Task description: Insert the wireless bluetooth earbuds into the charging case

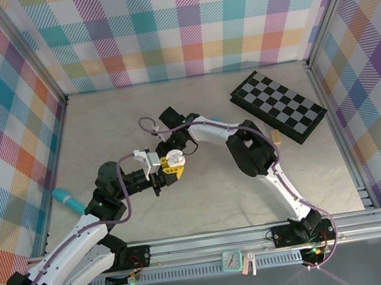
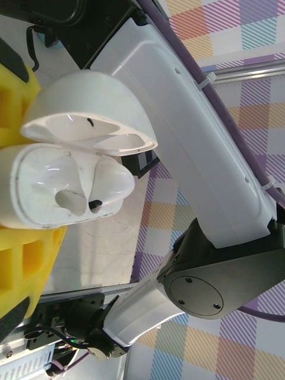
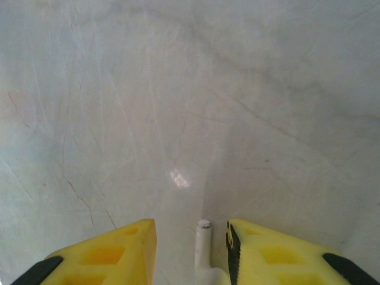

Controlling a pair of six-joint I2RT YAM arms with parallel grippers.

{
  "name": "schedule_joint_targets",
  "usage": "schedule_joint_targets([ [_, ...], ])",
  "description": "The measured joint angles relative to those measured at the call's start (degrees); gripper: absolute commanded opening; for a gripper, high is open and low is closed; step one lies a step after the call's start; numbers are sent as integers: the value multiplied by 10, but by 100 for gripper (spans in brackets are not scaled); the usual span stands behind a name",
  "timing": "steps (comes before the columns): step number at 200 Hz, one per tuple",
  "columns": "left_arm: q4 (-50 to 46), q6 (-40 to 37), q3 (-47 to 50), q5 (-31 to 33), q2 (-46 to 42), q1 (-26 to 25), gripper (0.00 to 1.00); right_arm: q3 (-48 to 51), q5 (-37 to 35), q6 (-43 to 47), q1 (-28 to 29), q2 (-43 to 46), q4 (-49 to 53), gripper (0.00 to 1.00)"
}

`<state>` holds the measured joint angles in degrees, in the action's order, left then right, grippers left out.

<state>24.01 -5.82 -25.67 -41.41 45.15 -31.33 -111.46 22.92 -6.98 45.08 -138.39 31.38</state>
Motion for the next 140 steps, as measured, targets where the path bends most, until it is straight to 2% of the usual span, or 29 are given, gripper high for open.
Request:
schedule_joint_targets([
  [38,0,0,0,-1,0,0,6,-25,-69,51,27,-2,49,34],
  [81,-1,0,-5,-4,0,0,6,-44,-167,90,53,-6,77,27],
  [111,-2,0,-10,-10,0,0,6,-36,-195,96,59,-2,72,26],
  [140,-5,-2,-17,-11,0,0,6,22,-204,96,59,33,53,25],
])
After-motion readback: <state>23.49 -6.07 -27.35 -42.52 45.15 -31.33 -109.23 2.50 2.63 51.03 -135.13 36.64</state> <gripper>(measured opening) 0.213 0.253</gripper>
